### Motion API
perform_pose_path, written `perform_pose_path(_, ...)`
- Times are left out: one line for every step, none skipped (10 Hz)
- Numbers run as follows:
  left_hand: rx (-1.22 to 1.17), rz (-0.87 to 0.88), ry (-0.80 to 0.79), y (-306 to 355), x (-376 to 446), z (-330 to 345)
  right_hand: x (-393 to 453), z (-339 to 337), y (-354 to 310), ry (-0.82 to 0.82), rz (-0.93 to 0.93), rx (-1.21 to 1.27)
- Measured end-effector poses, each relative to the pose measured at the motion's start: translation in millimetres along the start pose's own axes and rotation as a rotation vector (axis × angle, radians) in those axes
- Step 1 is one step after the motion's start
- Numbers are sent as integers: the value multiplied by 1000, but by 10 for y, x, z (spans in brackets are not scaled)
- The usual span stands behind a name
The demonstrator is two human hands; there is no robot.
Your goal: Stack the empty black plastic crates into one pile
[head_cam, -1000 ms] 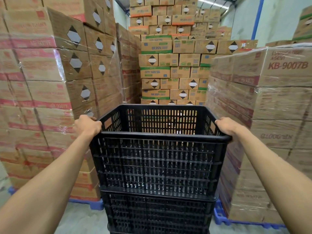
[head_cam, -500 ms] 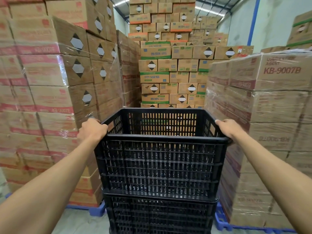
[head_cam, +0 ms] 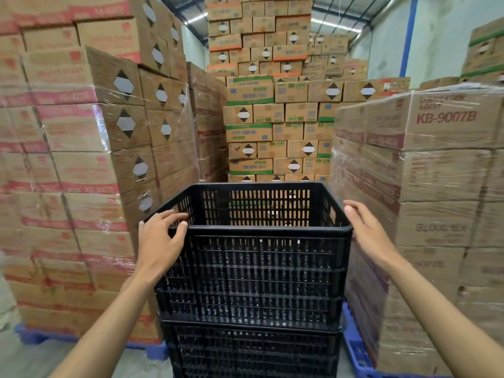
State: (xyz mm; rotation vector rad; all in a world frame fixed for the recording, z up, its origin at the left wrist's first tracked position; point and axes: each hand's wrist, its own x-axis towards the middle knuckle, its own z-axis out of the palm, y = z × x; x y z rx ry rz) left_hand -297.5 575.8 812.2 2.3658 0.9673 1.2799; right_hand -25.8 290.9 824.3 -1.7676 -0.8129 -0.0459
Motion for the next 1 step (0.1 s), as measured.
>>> perform_pose_path(-151, -36, 90, 125, -421, -25, -332, -17, 217, 23, -11, 147)
